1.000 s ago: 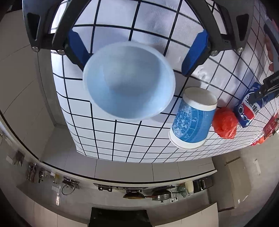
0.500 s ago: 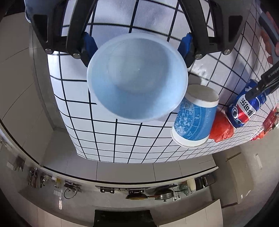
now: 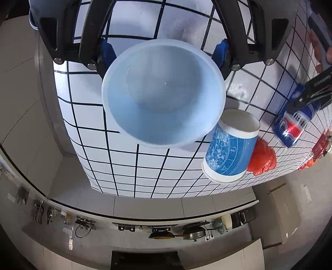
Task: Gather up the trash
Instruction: 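Grasp the light blue bowl with the right tool while the left tool grasps the Pepsi can, then carry the bowl and Pepsi can over the bin and open both tools, then move both tools back from the bin toward the table, then grasp the blue paper cup with the right tool while the left tool grasps the red bag, then carry the blue cup and red bag over the bin and open both tools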
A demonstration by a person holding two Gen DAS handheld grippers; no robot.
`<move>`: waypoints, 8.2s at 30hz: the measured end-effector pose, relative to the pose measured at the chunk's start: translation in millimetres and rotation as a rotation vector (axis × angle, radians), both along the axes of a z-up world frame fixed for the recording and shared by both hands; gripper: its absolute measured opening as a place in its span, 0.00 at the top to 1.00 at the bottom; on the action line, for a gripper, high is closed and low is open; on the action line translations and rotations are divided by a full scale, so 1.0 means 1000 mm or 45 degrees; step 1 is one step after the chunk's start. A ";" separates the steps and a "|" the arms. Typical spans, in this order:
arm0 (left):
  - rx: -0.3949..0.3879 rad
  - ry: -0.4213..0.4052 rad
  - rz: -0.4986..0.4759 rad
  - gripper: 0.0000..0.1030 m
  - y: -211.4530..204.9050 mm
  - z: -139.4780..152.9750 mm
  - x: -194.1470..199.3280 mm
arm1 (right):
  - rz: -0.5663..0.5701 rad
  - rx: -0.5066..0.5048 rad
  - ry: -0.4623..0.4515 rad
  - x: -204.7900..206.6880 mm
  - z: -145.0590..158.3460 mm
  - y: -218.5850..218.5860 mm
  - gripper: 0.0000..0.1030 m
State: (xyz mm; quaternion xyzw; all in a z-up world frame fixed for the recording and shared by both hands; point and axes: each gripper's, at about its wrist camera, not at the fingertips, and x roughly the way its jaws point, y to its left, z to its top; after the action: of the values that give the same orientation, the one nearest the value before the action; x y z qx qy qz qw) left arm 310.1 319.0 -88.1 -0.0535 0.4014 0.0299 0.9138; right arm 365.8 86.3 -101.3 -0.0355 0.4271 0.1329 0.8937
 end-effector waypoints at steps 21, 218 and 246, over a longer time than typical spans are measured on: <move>-0.001 -0.131 -0.037 0.37 -0.052 0.046 -0.074 | 0.069 0.022 -0.129 -0.072 0.064 -0.027 0.26; -0.076 0.014 0.076 0.12 -0.025 0.004 0.094 | 0.145 0.054 0.024 0.109 0.013 0.043 0.42; -0.166 -0.058 -0.051 0.82 -0.020 0.026 0.045 | 0.221 0.120 -0.047 0.074 0.039 0.041 0.44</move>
State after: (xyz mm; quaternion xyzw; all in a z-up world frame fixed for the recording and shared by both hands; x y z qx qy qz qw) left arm 355.6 299.2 -61.8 -0.1056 0.3825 -0.0158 0.9178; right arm 439.9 127.8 -62.1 -0.0327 0.3990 0.2290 0.8873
